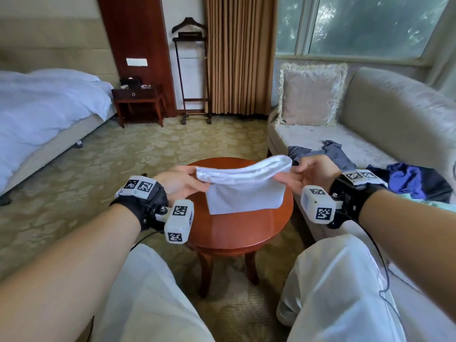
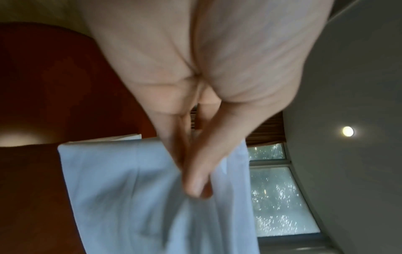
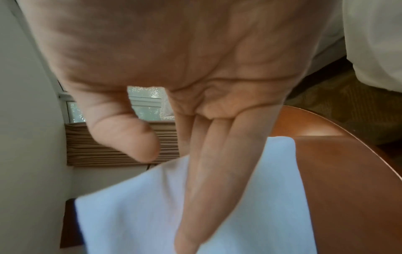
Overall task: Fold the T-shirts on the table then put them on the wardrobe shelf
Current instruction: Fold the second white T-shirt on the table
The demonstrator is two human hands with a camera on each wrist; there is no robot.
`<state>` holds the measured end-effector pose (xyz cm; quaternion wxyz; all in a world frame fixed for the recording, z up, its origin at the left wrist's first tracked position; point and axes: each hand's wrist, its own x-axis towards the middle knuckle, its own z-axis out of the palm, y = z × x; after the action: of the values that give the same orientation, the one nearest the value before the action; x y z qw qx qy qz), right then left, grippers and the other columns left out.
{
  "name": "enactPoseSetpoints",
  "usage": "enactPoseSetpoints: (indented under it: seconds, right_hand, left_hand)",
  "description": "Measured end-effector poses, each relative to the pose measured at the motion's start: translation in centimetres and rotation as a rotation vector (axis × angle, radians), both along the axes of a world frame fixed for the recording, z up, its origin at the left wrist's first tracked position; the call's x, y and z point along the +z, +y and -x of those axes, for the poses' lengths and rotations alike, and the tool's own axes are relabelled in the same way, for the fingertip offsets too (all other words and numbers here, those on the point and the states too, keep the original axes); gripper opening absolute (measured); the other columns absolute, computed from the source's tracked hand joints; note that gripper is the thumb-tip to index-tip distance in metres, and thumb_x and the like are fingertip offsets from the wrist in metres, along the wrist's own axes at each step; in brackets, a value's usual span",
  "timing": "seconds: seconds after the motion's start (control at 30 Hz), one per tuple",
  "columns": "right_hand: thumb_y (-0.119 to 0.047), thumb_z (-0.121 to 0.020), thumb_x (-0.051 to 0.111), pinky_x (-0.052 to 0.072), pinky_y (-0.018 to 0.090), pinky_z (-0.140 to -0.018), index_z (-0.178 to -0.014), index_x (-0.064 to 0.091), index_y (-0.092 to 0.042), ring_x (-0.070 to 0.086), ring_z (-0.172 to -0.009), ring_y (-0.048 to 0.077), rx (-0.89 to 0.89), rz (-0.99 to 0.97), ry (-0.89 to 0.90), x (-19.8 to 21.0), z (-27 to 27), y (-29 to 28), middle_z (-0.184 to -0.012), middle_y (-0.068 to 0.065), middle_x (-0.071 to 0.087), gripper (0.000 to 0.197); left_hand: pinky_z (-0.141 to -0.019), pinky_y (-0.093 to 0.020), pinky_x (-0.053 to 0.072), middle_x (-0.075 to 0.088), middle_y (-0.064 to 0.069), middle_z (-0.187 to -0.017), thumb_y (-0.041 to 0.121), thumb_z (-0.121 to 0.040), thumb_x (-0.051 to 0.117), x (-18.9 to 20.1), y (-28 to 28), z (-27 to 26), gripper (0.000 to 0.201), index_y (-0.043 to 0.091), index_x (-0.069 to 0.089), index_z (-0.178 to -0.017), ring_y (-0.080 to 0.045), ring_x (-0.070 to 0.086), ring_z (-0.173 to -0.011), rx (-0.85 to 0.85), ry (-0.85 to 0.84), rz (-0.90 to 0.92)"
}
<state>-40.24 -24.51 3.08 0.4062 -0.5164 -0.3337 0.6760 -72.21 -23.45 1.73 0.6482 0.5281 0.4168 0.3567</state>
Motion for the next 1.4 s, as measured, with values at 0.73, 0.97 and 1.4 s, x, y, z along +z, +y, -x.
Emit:
enactPoseSetpoints:
  seconds: [0.73, 0.97, 1.4]
  right_hand:
    - [-0.05, -0.065, 0.083, 0.053, 0.041, -0.091, -0.074, 0.077, -0.026, 0.067, -0.086, 0.023, -0.035, -0.162, -0.84, -6.9, -0.9, 7.7, -0.081, 0.004, 0.071, 0.026]
    - [-0.06, -0.076, 0.067, 0.057, 0.035, -0.078, -0.064, 0.073, -0.025, 0.069, -0.076, 0.023, -0.074, -0.223, -0.939, -7.7, -0.7, 14.0, -0.076, 0.006, 0.072, 0.037]
    - [-0.052, -0.085, 0.051, 0.054, 0.029, -0.072, -0.088, 0.071, -0.011, 0.067, -0.069, 0.02, 0.065, 0.126, -1.165, -12.9, 0.6, 25.2, -0.064, 0.002, 0.072, 0.045]
  left_hand:
    - [-0.072, -0.029, 0.042, 0.058, -0.009, -0.076, 0.023, -0.085, 0.074, -9.3, 8.9, -2.7, 0.032, -0.008, 0.065, -0.088, -0.016, 0.052, -0.073, 0.276, 0.515, -0.242]
    - [-0.079, -0.05, 0.055, 0.073, -0.014, -0.086, 0.031, -0.087, 0.07, -9.9, 15.7, -3.5, 0.018, 0.013, 0.073, -0.084, -0.036, 0.068, -0.086, 0.361, 0.501, -0.264]
    - [-0.058, -0.029, 0.057, 0.067, -0.004, -0.064, 0.032, -0.094, 0.063, -13.8, 24.6, -3.4, 0.031, 0.009, 0.07, -0.075, -0.017, 0.064, -0.057, 0.279, 0.666, 0.045]
